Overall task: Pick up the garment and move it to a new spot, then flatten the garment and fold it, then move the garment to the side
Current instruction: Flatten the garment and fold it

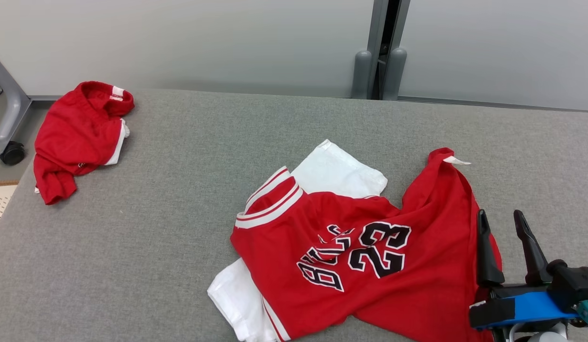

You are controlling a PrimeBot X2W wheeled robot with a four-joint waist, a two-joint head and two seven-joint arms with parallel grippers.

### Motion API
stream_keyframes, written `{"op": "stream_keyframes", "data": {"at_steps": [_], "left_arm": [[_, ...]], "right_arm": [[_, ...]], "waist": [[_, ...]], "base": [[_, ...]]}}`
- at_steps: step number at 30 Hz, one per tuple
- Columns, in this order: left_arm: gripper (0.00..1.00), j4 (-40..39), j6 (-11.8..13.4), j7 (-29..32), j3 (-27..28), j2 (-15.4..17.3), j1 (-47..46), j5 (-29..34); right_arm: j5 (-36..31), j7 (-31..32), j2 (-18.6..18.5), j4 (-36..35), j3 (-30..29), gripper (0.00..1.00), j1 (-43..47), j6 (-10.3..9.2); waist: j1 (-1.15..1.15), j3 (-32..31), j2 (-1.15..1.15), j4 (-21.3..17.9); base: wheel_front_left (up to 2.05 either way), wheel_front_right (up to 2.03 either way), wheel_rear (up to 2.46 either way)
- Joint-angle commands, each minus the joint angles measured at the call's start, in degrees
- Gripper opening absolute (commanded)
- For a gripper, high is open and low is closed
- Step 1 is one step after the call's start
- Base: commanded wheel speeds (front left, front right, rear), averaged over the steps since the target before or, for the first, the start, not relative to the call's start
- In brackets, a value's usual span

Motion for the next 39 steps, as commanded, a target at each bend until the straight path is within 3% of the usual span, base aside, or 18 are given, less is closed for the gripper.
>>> {"op": "stream_keyframes", "data": {"at_steps": [1,2,3,4,13,19,28,39], "left_arm": [[0.00,-0.7,0.0,1.0,-0.2,0.3,1.1,-0.4],[0.00,-1.0,0.1,1.5,-0.2,0.6,1.4,-0.5],[0.36,-1.8,0.6,1.3,0.2,0.9,1.3,-0.4],[1.00,-2.3,1.0,1.2,0.6,1.5,1.1,-0.1],[1.00,-9.4,3.3,0.4,5.2,7.5,-2.8,1.2],[1.00,-9.4,3.0,1.0,6.8,9.7,-7.2,1.1],[1.00,0.5,1.0,1.2,6.2,9.5,-11.4,-0.6],[1.00,15.6,-1.6,2.3,4.0,9.2,-15.7,-1.5]], "right_arm": [[0.2,0.0,0.1,0.0,-0.2,1.00,0.6,-0.02],[0.2,0.0,0.1,0.1,-0.2,1.00,0.7,-0.02],[0.2,0.0,0.1,0.2,-0.2,1.00,0.7,-0.02],[0.2,0.0,0.0,0.3,-0.1,1.00,0.7,-0.02],[0.1,0.0,-0.1,0.6,-0.1,1.00,1.1,-0.02],[0.2,0.0,-0.2,0.9,0.5,1.00,0.5,-0.02],[0.3,0.0,-0.4,1.1,0.6,1.00,0.1,-0.02],[0.1,0.0,-0.5,1.2,0.5,1.00,-0.7,-0.02]], "waist": [[0.01,0.0,0.00,0.1],[0.01,-0.1,0.00,0.0],[0.01,-0.1,0.00,0.0],[0.01,-0.2,0.00,-0.2],[0.01,-1.2,0.00,-2.2],[0.01,-1.2,0.00,-4.5],[0.01,0.0,0.00,-7.5],[0.01,0.9,0.00,-7.8]], "base": [[0.00,0.00,0.00],[0.00,0.00,0.00],[0.00,0.00,0.00],[0.00,0.00,0.00],[0.00,0.00,0.00],[0.00,0.00,0.00],[0.00,0.00,0.00],[0.00,0.00,0.00]]}}
